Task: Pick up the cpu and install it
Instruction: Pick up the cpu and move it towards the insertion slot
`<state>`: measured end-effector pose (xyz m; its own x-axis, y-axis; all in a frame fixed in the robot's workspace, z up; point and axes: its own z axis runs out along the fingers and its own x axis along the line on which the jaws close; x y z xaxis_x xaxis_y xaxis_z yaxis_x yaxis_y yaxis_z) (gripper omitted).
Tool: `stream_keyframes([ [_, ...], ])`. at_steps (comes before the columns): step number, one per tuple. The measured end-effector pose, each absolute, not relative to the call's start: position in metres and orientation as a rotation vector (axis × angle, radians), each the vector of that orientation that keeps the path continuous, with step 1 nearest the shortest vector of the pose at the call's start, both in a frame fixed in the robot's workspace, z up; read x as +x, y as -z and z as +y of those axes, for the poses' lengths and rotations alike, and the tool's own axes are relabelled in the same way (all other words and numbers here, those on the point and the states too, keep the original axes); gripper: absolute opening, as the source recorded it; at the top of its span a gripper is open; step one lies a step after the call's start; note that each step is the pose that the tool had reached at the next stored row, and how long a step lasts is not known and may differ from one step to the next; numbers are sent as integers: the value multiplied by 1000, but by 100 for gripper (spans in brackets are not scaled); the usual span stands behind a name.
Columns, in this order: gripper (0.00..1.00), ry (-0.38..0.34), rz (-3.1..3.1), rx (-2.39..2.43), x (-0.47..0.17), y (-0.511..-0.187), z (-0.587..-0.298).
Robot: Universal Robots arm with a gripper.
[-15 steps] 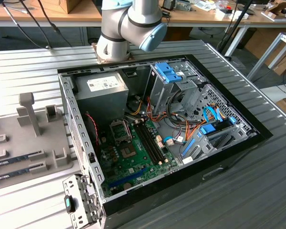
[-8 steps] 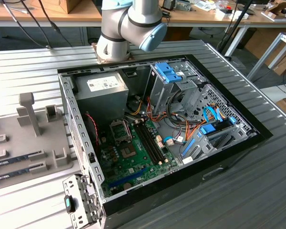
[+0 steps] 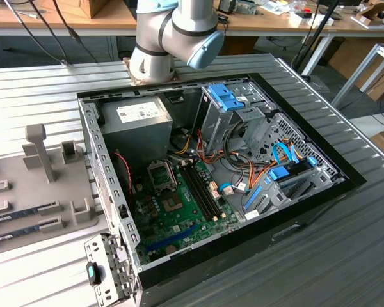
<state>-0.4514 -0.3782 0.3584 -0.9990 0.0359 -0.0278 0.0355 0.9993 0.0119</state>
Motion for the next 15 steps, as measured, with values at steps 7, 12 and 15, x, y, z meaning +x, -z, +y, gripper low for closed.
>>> stream_keyframes([
  [7, 47, -18, 3113, 56, -451, -368, -378],
  [12, 47, -18, 3113, 56, -451, -375, -378],
  [15, 47, -18, 3113, 56, -451, -380, -378],
])
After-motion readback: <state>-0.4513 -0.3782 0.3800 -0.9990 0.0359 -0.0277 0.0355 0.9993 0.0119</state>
